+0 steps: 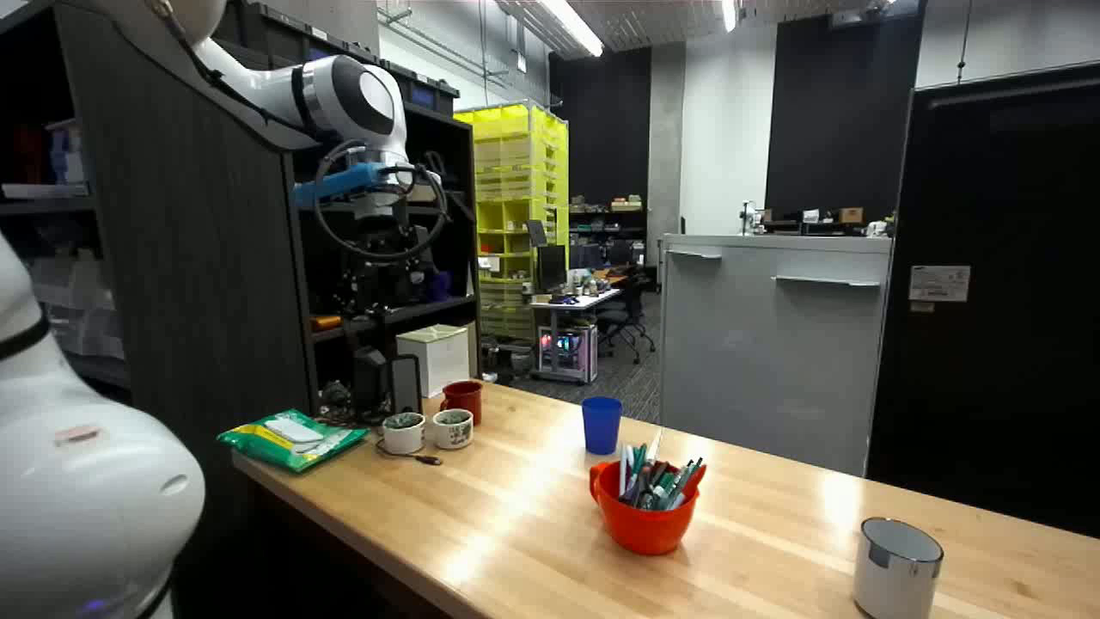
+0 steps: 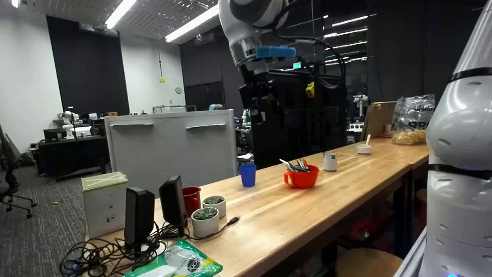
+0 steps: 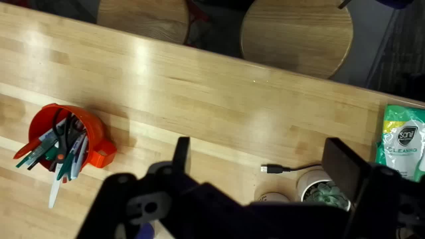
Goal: Remove the scissors from the mug.
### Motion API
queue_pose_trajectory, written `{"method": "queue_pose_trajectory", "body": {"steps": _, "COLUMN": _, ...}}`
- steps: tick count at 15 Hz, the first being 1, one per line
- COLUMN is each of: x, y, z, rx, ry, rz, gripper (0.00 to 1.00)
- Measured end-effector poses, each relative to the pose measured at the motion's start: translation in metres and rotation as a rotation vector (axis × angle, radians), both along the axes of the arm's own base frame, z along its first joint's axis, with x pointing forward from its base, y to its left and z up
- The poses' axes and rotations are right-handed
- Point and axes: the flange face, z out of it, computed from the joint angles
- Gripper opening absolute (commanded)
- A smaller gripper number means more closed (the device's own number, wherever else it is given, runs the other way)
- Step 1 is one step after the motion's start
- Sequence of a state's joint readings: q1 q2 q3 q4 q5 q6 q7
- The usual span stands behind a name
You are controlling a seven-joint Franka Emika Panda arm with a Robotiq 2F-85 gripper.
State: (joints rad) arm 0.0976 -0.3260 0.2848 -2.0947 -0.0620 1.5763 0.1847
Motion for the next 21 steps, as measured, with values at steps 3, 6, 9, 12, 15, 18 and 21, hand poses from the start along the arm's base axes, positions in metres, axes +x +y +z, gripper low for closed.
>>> {"method": "queue_pose_trajectory", "body": {"steps": 3, "x": 0.000, "y": 0.000, "z": 0.001, "rx": 0.001, "ry": -0.002, "rz": 0.000, "gripper": 1.00}}
{"method": "queue_pose_trajectory", "body": {"steps": 6, "x": 0.000, "y": 0.000, "z": 0.001, "rx": 0.001, "ry": -0.002, "rz": 0.000, "gripper": 1.00}}
{"method": "queue_pose_trajectory", "body": {"steps": 9, "x": 0.000, "y": 0.000, "z": 0.001, "rx": 0.001, "ry": -0.002, "rz": 0.000, "gripper": 1.00}}
{"method": "queue_pose_trajectory", "body": {"steps": 12, "x": 0.004, "y": -0.006, "z": -0.001, "rx": 0.001, "ry": 0.001, "rz": -0.007, "gripper": 1.00}}
{"method": "queue_pose_trajectory", "body": {"steps": 15, "x": 0.010, "y": -0.018, "z": -0.001, "rx": -0.007, "ry": -0.007, "rz": -0.014, "gripper": 1.00}}
{"method": "queue_pose_trajectory", "body": {"steps": 18, "x": 0.018, "y": -0.035, "z": -0.001, "rx": -0.015, "ry": -0.018, "rz": -0.018, "gripper": 1.00}}
{"method": "queue_pose_trajectory", "body": {"steps": 21, "x": 0.029, "y": -0.056, "z": -0.004, "rx": -0.029, "ry": -0.018, "rz": -0.005, "gripper": 1.00}}
